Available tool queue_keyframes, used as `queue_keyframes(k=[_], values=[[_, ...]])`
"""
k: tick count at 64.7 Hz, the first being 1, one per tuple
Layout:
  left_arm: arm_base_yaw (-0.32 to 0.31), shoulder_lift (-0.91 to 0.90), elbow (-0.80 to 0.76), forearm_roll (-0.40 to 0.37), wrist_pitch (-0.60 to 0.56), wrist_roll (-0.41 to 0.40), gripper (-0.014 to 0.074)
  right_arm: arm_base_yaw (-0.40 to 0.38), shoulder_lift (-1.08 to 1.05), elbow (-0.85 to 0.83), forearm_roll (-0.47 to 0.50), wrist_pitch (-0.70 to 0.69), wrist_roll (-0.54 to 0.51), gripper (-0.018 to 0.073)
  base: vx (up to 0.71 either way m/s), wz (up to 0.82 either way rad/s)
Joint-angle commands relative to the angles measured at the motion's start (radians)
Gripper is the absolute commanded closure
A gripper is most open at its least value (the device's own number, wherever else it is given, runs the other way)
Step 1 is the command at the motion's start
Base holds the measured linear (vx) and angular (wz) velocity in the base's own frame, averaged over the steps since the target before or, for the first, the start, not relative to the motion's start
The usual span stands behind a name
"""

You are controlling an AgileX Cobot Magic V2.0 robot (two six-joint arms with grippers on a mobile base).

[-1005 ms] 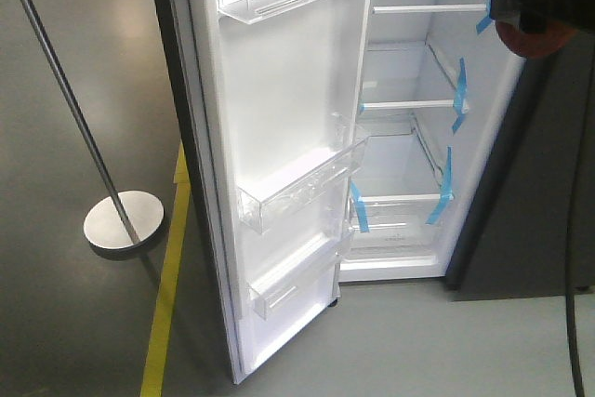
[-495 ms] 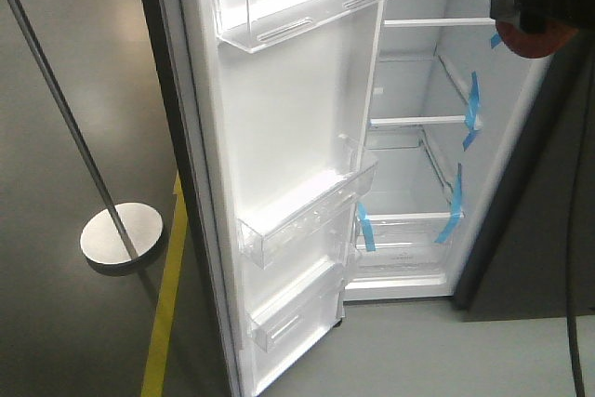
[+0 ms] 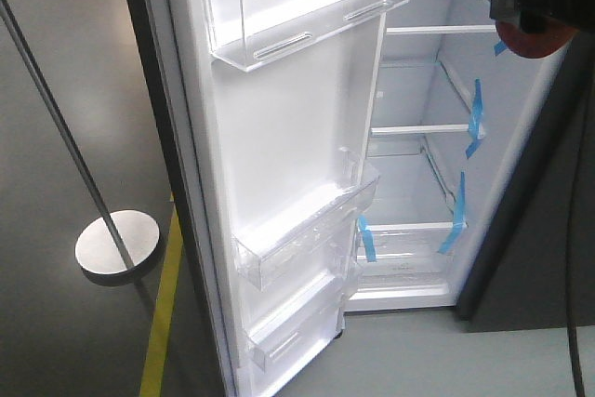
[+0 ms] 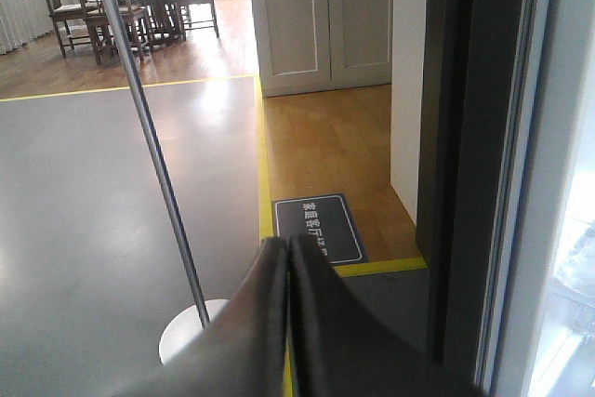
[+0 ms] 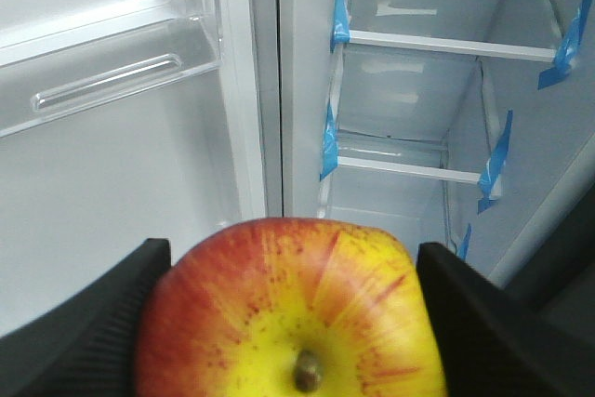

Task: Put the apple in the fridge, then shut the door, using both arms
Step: 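Move the right gripper with the apple toward the fridge shelves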

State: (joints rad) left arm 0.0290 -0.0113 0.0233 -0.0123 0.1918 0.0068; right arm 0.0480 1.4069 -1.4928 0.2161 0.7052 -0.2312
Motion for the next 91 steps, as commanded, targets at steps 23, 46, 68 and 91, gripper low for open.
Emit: queue_keyframes(k=[23, 46, 68, 91], values=[[-0.008, -0.015, -0.017, -0.010, -0.068, 0.000, 0.0603, 0.001, -0.033, -0.030, 0.007, -0.079, -0.004, 0.0389, 0.04, -0.01], [-0.008, -0.015, -0.017, -0.010, -0.068, 0.000, 0.0603, 0.001, -0.033, -0.030, 0.007, -0.079, -0.004, 0.0389, 0.03, -0.01], [-0.008, -0.015, -0.017, -0.010, -0.068, 0.000, 0.0603, 0.001, -0.033, -0.030, 0.007, -0.079, -0.004, 0.0389, 0.03, 0.00], [-0.008, -0.015, -0.017, -0.010, -0.068, 0.000, 0.0603, 0.001, -0.033, -0.030, 0.007, -0.079, -0.004, 0.0389, 0.03, -0.01]])
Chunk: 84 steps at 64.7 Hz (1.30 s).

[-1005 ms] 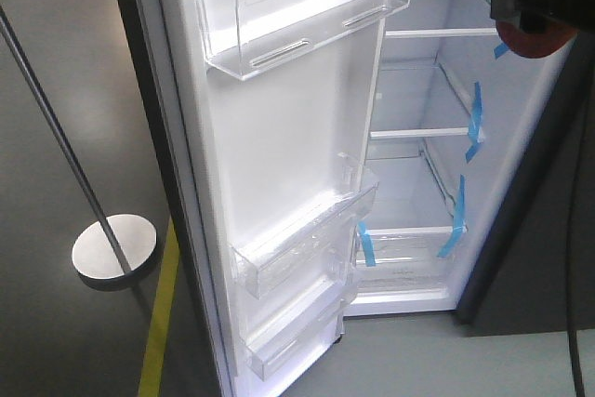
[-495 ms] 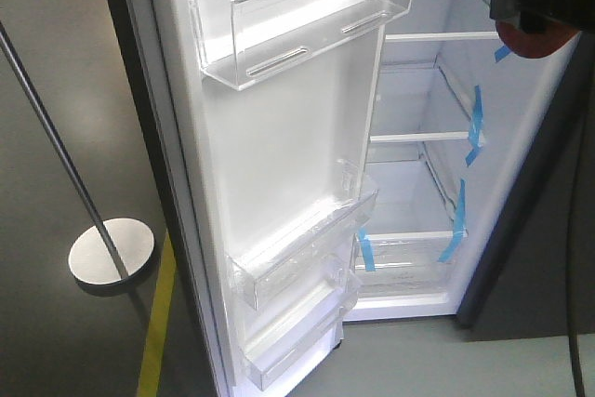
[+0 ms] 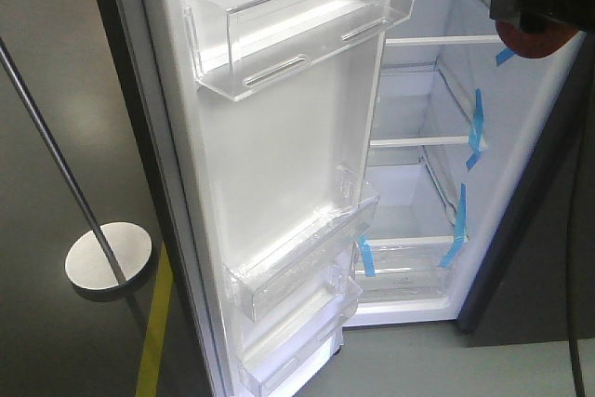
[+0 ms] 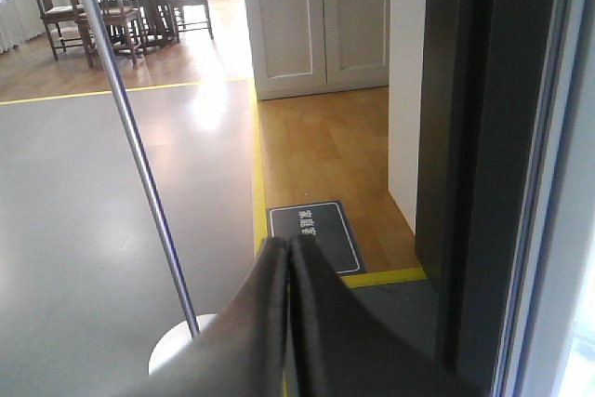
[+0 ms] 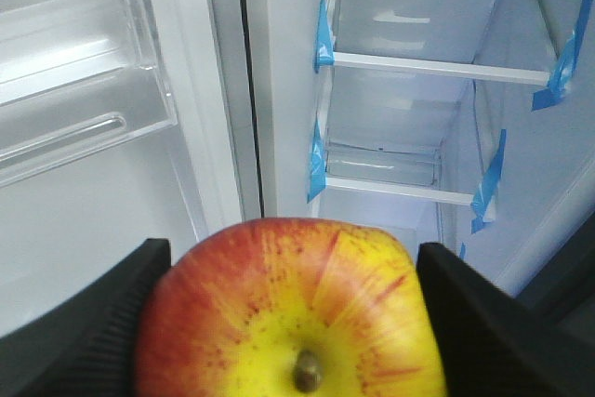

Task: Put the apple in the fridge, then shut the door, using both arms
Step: 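Move the right gripper with the apple toward the fridge shelves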

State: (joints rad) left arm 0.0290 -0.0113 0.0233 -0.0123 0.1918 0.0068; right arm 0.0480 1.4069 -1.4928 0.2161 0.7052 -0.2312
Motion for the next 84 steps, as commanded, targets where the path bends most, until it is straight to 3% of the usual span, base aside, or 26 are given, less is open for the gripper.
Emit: queue_keyframes(k=[1, 84], values=[[-0.008, -0.015, -0.017, -0.010, -0.068, 0.000, 0.0603, 0.001, -0.033, -0.030, 0.007, -0.079, -0.004, 0.0389, 0.04, 0.00], [-0.008, -0.015, -0.017, -0.010, -0.068, 0.000, 0.0603, 0.001, -0.033, -0.030, 0.007, -0.079, -0.004, 0.0389, 0.03, 0.00]])
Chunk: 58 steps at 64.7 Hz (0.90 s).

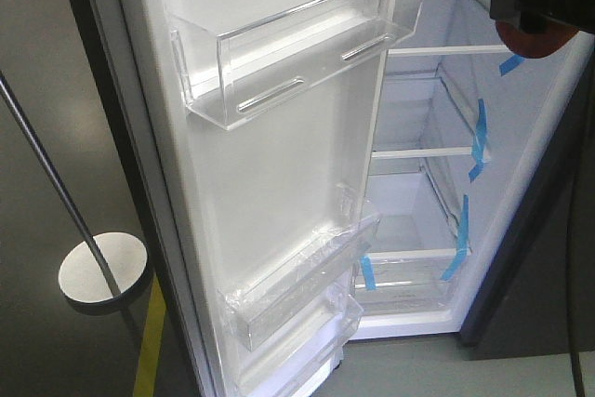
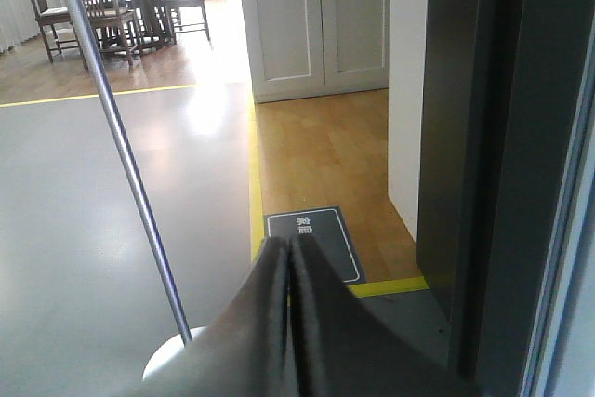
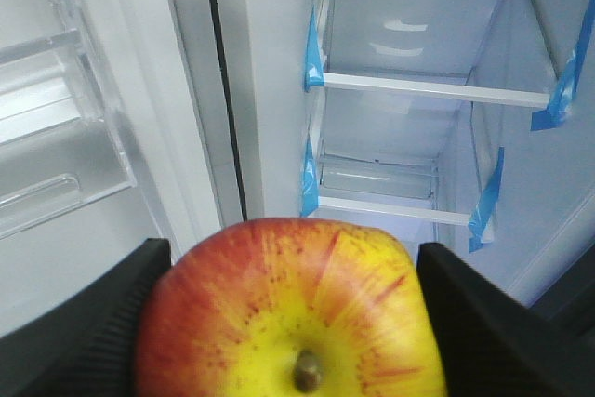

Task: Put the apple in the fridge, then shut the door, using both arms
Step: 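Move the right gripper with the apple toward the fridge shelves, then extend the right gripper with the apple into the refrigerator interior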

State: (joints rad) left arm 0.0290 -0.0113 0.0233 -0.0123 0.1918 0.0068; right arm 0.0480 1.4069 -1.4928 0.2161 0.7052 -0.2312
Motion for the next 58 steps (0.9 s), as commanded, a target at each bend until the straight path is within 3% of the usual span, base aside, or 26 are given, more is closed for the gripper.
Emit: queue_keyframes(k=[1, 58], values=[[-0.008, -0.015, -0.017, -0.010, -0.068, 0.000, 0.0603, 0.001, -0.033, -0.030, 0.007, -0.079, -0.004, 0.0389, 0.00, 0.00], [-0.008, -0.015, -0.017, -0.010, -0.068, 0.000, 0.0603, 0.001, -0.033, -0.030, 0.007, -0.079, -0.004, 0.0389, 0.00, 0.00]])
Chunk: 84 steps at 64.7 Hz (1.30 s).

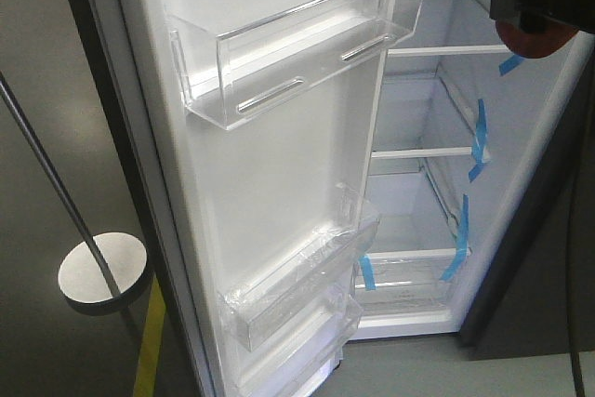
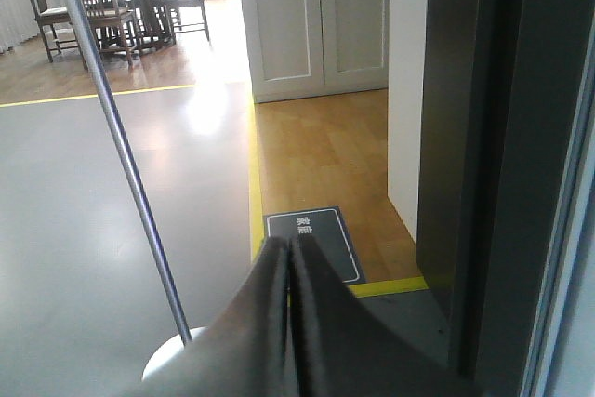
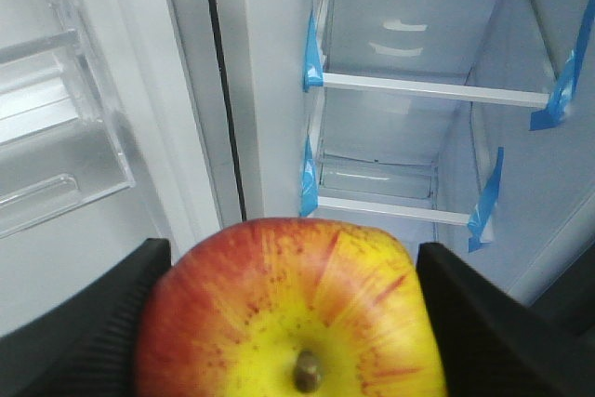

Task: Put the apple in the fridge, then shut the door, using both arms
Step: 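Extend the right gripper with the apple into the refrigerator interior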

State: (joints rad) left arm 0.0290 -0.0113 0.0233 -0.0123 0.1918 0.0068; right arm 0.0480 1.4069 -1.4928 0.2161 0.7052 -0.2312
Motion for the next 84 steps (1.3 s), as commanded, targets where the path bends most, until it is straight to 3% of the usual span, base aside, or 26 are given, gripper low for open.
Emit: queue_keyframes(k=[1, 84], values=[[-0.008, -0.015, -0.017, -0.010, -0.068, 0.000, 0.0603, 0.001, -0.033, -0.030, 0.007, -0.079, -0.004, 0.0389, 0.00, 0.00], [-0.008, -0.015, -0.017, -0.010, -0.068, 0.000, 0.0603, 0.001, -0.033, -0.030, 0.007, -0.079, -0.003, 0.0389, 0.00, 0.00]])
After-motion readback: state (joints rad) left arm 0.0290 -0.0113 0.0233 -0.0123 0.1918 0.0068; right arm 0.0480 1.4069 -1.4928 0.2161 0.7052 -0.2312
